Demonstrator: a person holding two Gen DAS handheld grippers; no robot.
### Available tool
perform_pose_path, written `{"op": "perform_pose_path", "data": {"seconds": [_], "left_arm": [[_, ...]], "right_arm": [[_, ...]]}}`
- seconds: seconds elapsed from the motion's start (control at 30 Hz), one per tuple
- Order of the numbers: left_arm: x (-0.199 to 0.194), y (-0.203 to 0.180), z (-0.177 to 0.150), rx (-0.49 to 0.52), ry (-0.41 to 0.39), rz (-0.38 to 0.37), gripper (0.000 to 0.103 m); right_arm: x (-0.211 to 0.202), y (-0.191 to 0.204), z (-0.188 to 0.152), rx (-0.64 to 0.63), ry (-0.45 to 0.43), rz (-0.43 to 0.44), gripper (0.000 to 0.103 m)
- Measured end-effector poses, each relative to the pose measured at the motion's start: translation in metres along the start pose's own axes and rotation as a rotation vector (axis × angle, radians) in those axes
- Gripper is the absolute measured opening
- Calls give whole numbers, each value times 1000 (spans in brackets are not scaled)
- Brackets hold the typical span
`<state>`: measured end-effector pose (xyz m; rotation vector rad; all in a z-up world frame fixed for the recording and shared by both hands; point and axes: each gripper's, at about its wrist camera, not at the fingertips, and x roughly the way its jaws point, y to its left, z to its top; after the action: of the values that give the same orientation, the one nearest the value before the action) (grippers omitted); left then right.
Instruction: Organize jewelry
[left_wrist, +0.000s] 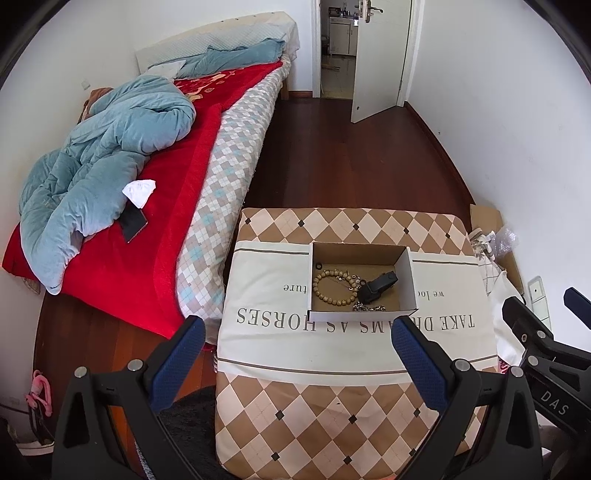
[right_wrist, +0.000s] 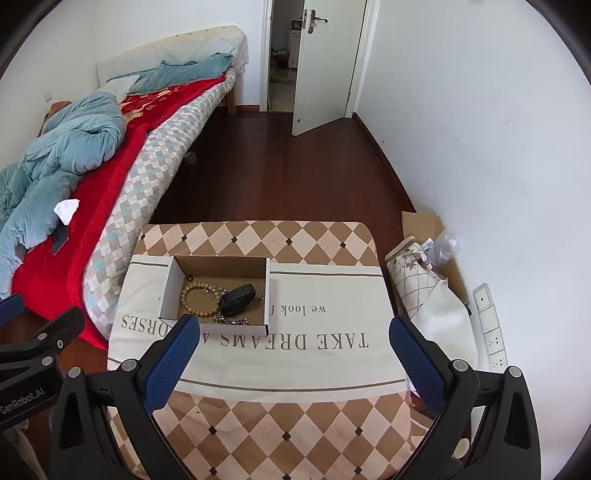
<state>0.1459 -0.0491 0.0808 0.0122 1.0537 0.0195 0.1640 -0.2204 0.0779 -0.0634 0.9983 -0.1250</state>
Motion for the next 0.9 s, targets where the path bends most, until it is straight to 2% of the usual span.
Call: {"op": "perform_pose_path", "data": {"seconds": [0.9], "left_arm": [[2, 1, -5, -5, -2, 14, 103]], "right_arm": [[-6, 0, -4, -9, 5, 5, 103]]}}
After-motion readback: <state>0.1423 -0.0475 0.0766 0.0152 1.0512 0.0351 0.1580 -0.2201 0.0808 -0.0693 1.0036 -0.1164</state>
